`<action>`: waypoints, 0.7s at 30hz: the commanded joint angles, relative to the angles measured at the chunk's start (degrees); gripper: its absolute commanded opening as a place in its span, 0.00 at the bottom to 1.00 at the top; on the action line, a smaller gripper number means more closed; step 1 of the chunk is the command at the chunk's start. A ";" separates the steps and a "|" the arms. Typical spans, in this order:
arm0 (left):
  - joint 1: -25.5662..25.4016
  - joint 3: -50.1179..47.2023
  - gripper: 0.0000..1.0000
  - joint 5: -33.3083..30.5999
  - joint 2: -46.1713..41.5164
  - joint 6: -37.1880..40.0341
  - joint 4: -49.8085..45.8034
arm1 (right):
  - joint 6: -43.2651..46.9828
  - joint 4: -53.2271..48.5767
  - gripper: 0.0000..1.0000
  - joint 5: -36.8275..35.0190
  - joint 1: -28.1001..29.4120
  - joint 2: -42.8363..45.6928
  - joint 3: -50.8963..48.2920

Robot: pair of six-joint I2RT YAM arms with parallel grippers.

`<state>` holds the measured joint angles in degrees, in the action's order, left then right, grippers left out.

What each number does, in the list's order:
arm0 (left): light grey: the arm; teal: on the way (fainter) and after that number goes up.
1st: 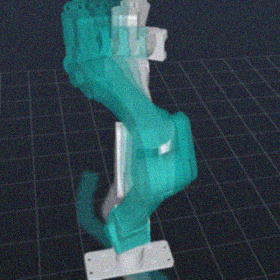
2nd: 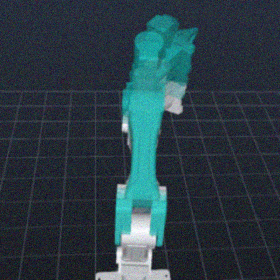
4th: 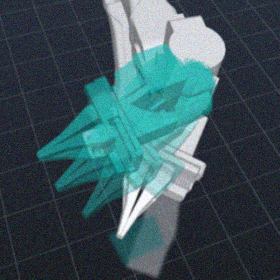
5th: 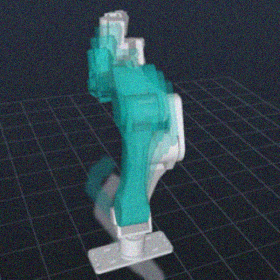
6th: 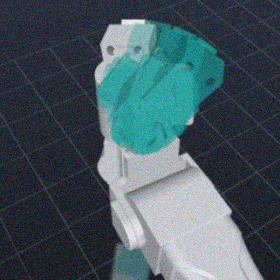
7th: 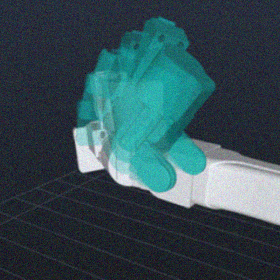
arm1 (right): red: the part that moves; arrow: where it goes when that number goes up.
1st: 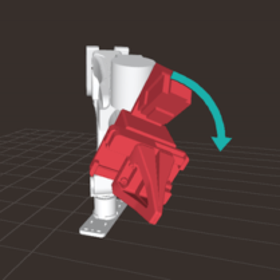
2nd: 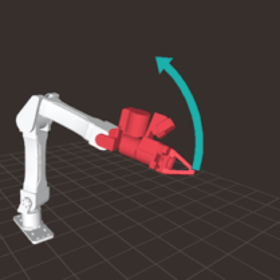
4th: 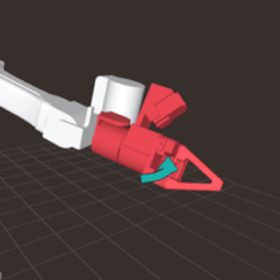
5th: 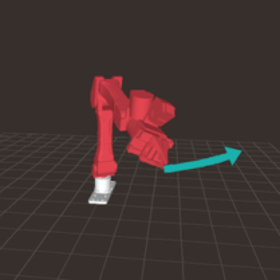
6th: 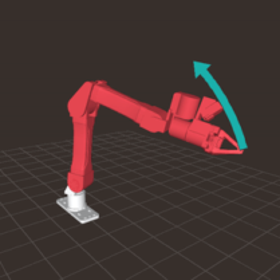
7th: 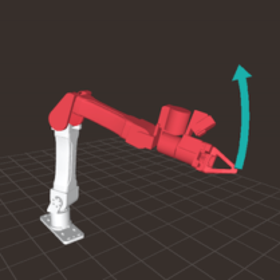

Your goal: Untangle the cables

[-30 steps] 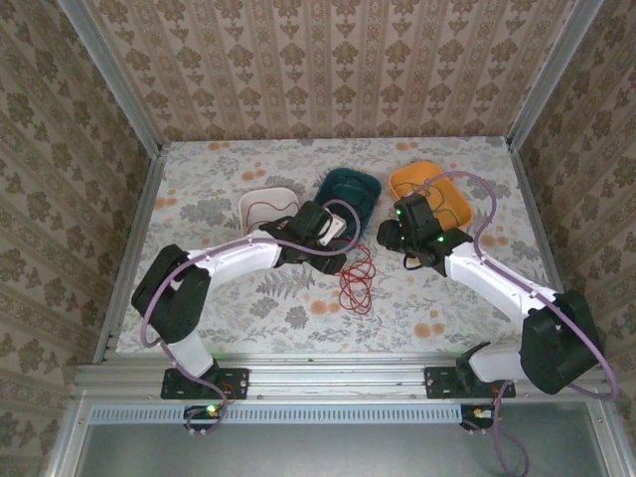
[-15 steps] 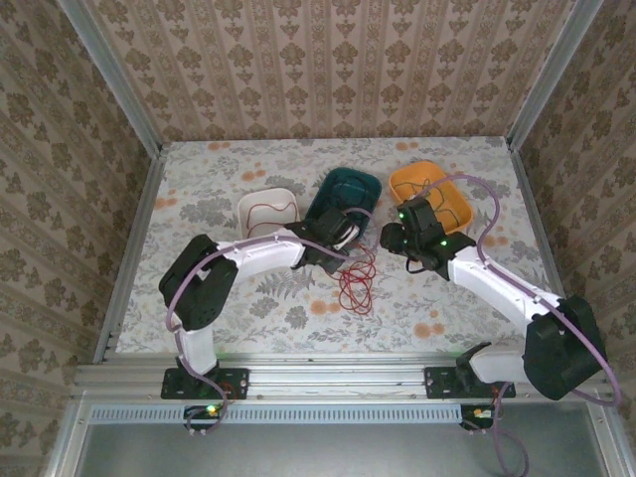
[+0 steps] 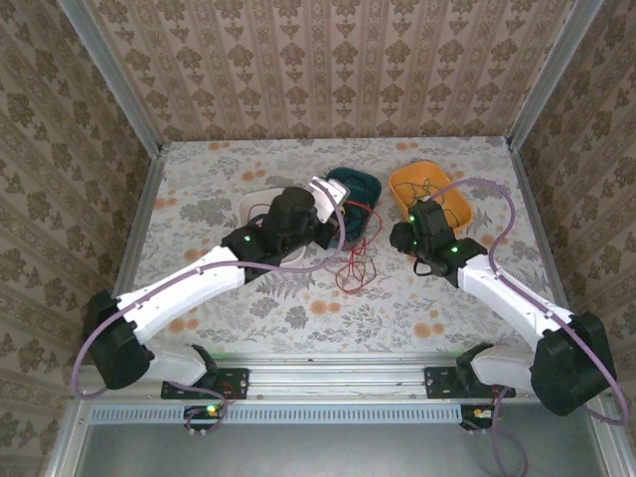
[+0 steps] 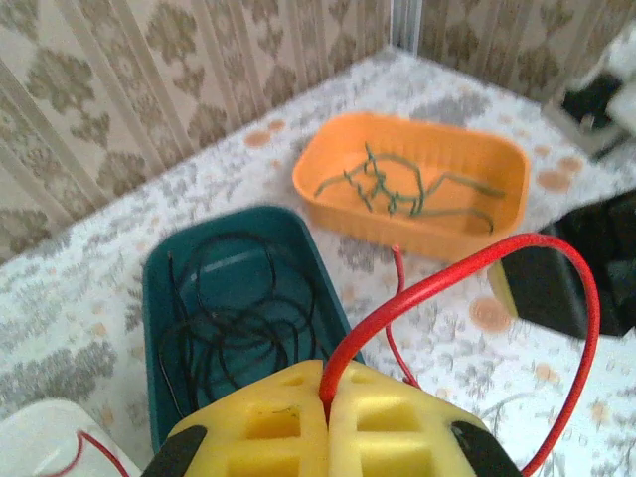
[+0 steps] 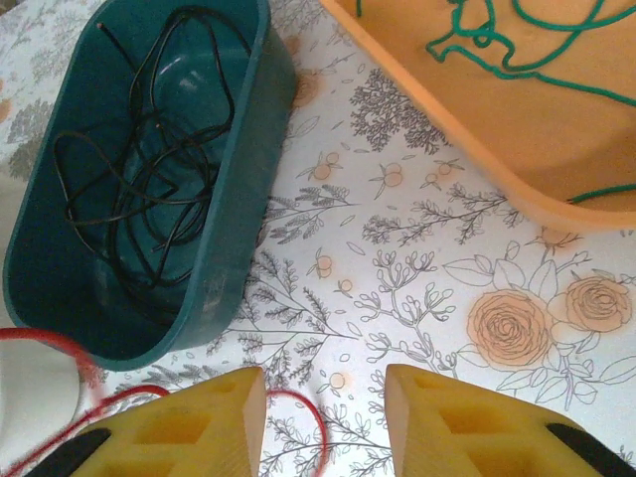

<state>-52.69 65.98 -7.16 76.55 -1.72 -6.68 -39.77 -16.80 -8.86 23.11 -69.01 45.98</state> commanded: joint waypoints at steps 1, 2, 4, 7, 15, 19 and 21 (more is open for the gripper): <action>1.78 1.45 0.00 2.76 -1.63 -0.85 2.35 | -1.78 0.48 0.38 -3.33 -0.60 2.05 -1.11; 2.30 1.60 0.00 3.21 -2.26 -1.11 2.90 | -1.93 0.62 0.38 -3.57 -0.71 2.44 -1.28; 3.41 1.72 0.00 5.04 -3.48 -1.92 3.78 | -2.30 0.77 0.38 -3.94 -1.03 3.19 -1.72; 5.72 0.17 0.00 11.01 -5.41 -4.25 7.09 | -2.27 1.59 0.38 -3.79 -1.46 4.30 -2.61; 7.54 -0.73 0.00 17.08 -8.15 -5.92 9.76 | 4.23 8.19 0.38 12.88 -1.43 3.20 -3.61; 9.80 -0.84 0.00 23.81 -10.26 -8.83 12.77 | 4.18 8.75 0.39 15.37 -0.78 1.36 -3.83; 12.17 -1.76 0.00 31.02 -11.30 -13.19 17.30 | 3.44 8.36 0.39 13.66 -0.74 1.03 -4.09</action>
<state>-42.85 64.99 13.85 67.85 -9.19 3.14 -37.04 -9.30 3.16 22.02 -67.31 42.85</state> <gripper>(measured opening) 0.050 0.387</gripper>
